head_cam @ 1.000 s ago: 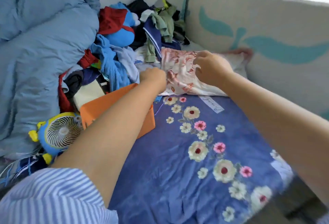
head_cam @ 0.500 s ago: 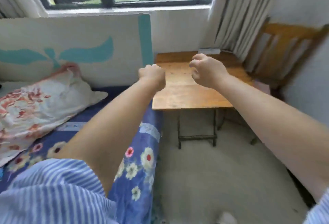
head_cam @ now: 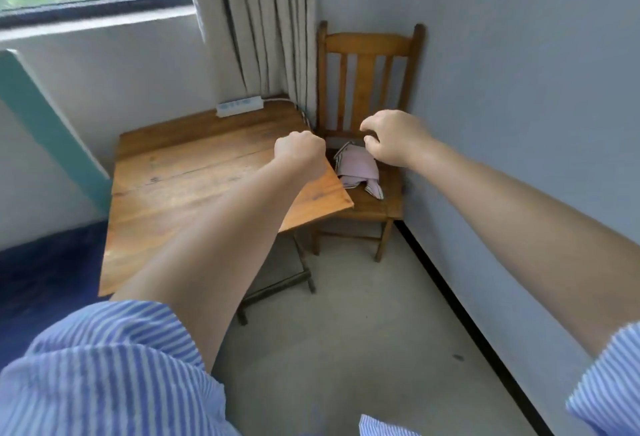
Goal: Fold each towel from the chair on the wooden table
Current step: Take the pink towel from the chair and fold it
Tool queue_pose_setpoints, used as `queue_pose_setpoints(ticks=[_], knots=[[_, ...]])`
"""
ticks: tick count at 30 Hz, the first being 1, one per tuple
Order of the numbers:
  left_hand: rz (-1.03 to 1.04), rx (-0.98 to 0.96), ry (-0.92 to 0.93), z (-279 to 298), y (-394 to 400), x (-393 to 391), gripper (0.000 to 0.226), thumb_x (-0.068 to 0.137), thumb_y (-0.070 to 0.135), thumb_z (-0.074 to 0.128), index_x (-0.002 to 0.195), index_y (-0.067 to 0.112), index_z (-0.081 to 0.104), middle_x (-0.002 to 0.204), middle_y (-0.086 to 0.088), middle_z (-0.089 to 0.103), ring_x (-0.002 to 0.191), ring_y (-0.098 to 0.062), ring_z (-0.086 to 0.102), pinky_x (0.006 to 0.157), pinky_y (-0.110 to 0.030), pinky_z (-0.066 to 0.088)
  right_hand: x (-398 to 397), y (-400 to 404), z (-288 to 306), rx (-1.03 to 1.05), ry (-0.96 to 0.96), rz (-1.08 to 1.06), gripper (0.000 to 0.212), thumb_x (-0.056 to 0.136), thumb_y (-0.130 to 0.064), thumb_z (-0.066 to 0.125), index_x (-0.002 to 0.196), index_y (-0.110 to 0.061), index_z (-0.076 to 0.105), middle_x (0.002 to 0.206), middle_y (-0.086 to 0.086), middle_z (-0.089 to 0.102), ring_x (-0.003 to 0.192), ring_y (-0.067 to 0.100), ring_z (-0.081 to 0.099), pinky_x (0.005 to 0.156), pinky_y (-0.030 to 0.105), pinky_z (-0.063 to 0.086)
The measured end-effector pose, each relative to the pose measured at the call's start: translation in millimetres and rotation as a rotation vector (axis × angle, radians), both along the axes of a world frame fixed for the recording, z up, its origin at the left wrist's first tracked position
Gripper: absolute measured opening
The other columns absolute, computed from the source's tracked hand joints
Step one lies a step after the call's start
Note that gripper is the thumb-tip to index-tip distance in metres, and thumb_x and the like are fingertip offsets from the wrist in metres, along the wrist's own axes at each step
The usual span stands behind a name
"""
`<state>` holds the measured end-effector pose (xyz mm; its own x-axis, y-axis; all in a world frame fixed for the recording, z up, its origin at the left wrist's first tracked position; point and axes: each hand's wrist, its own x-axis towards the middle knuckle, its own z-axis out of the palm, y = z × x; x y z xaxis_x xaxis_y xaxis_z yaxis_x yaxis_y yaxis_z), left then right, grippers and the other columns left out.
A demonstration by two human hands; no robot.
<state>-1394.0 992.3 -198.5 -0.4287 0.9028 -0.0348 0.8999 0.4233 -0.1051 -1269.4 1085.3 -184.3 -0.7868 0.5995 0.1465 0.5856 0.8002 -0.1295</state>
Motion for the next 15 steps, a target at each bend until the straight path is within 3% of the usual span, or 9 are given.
queue_pose_setpoints(ticks=[3, 6, 11, 15], knots=[[-0.036, -0.093, -0.009, -21, 49, 2, 0.023, 0.091, 0.009, 0.043, 0.105, 0.008, 0.061, 0.086, -0.008, 0.049, 0.080, -0.025, 0.051, 0.063, -0.031, 0.041, 10, 52, -19, -0.030, -0.004, -0.047, 0.036, 0.091, -0.014, 0.040, 0.123, -0.010, 0.054, 0.126, 0.013, 0.057, 0.112, 0.032, 0.053, 0.081, 0.031, 0.044], [-0.041, -0.178, -0.049, -41, 96, -10, 0.026, 0.092, 0.012, 0.041, 0.112, 0.009, 0.058, 0.089, -0.007, 0.049, 0.093, -0.027, 0.056, 0.065, -0.031, 0.041, 9, 102, -41, -0.085, -0.025, -0.089, 0.032, 0.090, -0.011, 0.040, 0.116, -0.008, 0.059, 0.118, 0.014, 0.062, 0.105, 0.032, 0.056, 0.071, 0.025, 0.037], [-0.044, -0.261, -0.092, -65, 177, -52, 0.029, 0.094, 0.011, 0.040, 0.117, 0.008, 0.056, 0.106, -0.010, 0.056, 0.105, -0.028, 0.056, 0.071, -0.031, 0.043, -24, 189, -69, -0.199, -0.060, -0.121, 0.033, 0.089, -0.009, 0.040, 0.114, -0.006, 0.061, 0.120, 0.015, 0.061, 0.108, 0.032, 0.055, 0.083, 0.032, 0.045], [0.017, -0.231, -0.124, -82, 238, -96, 0.027, 0.096, 0.015, 0.040, 0.116, 0.009, 0.058, 0.111, -0.010, 0.060, 0.104, -0.028, 0.057, 0.080, -0.033, 0.047, -59, 253, -88, -0.291, -0.082, -0.180, 0.030, 0.091, -0.010, 0.040, 0.111, -0.007, 0.062, 0.116, 0.016, 0.063, 0.105, 0.033, 0.056, 0.084, 0.034, 0.047]])
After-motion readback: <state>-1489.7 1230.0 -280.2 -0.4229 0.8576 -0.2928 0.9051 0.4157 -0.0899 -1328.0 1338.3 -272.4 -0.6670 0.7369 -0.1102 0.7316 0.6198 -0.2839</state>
